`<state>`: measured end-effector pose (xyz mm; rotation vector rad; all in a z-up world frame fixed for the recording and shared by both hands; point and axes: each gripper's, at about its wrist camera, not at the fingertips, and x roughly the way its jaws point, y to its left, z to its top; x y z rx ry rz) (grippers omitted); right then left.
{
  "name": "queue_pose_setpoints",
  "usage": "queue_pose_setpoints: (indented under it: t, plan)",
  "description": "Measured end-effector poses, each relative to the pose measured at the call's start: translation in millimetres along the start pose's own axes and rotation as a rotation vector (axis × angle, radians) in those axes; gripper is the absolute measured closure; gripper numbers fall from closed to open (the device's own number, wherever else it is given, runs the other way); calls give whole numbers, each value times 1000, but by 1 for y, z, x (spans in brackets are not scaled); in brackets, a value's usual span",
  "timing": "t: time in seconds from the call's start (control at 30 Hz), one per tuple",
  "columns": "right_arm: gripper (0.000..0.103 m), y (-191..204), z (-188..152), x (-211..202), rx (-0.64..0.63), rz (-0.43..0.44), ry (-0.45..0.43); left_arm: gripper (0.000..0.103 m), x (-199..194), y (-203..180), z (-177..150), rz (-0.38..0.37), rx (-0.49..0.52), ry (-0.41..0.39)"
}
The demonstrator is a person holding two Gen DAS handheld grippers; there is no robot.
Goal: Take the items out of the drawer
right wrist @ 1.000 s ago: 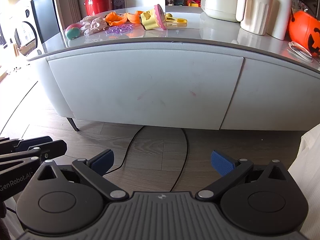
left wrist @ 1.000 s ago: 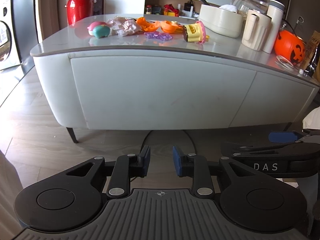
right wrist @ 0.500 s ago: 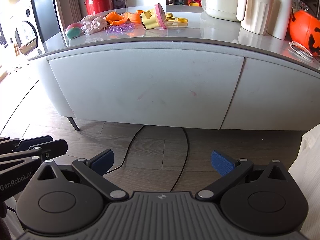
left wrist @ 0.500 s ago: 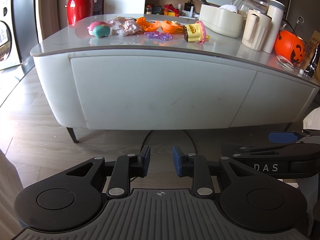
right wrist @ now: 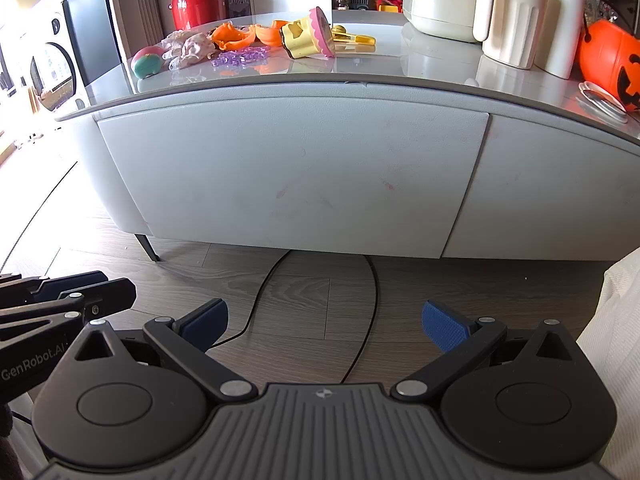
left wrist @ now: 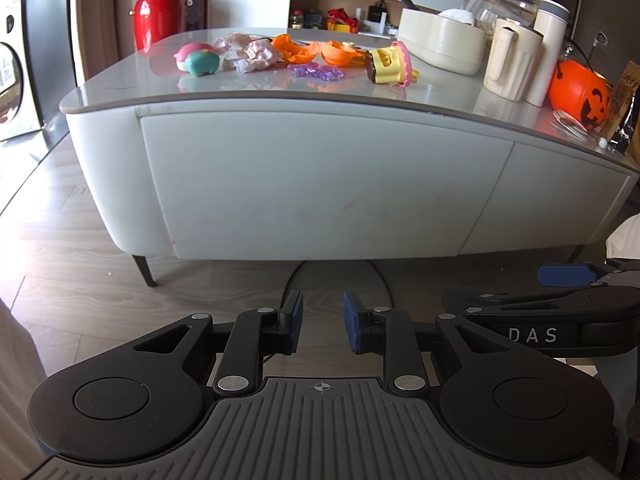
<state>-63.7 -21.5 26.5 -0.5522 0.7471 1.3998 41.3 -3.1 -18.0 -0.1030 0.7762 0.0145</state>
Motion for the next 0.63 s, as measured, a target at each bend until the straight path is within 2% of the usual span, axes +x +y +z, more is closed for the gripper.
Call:
queue_pose_setpoints:
  t: [0.2, 0.33, 0.43, 0.57, 0.63]
  plan:
    - [0, 0, 0, 0, 0, 0, 0, 79, 0, 0, 0, 1, -1, -1]
    - [0, 0, 0, 0, 0, 0, 0, 87, -2, -1, 1, -14, -8, -16]
    - [0, 0, 0, 1, 3, 0, 1, 87, -5, -4, 2, -4, -13, -47]
    - [0, 1, -1, 2, 8, 0, 5, 88, -2, -3, 4, 18, -13, -35]
    - [0, 0, -2, 2, 14, 0, 8, 88, -2, -1, 4, 6, -23, -30]
